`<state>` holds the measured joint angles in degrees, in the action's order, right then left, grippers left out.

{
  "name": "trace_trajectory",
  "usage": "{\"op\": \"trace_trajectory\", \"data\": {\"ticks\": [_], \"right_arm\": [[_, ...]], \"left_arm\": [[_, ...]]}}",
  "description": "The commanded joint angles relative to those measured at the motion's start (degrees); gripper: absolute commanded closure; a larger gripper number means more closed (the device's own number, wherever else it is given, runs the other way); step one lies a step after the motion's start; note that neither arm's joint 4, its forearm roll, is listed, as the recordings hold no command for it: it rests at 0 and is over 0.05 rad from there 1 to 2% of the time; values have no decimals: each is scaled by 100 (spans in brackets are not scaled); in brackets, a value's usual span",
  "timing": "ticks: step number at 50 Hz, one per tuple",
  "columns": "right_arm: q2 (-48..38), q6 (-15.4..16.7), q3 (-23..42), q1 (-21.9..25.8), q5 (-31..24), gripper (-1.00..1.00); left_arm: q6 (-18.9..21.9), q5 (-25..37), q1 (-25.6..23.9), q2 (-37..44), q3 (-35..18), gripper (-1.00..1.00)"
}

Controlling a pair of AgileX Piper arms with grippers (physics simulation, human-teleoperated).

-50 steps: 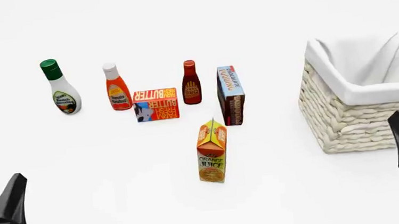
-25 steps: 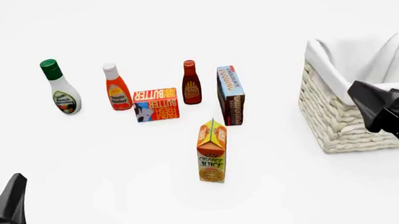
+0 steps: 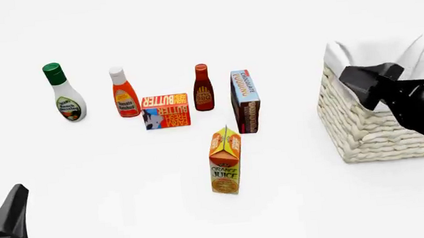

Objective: Pick the orange juice and place it in the basket.

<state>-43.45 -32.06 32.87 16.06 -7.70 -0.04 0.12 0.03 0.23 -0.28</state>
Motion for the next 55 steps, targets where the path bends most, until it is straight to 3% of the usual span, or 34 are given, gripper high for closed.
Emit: {"op": "trace_trajectory", "data": {"ticks": [1,7,10,11,39,49,55], "right_arm": [[-584,-597,408,323,-222,-100],[-1085,-959,633,677,-281,-100],[-1218,-926,804,645,-396,-100],[-1313,-1105,792,759,-309,-100],[-2279,-1698,1577,1336,-1013,-100],[-2765,-1723,2086,1547,-1539,-100],[-2924,-1953,2155,1718,-1603,-100]], "left_arm": [[0,0,1,0,0,-100],[0,0,1,0,0,-100],[-1,0,-1,0,0,-100],[1,0,0,0,0,-100],[1,0,0,0,0,-100],[1,0,0,0,0,-100],[-1,-1,0,-1,0,-100]]}}
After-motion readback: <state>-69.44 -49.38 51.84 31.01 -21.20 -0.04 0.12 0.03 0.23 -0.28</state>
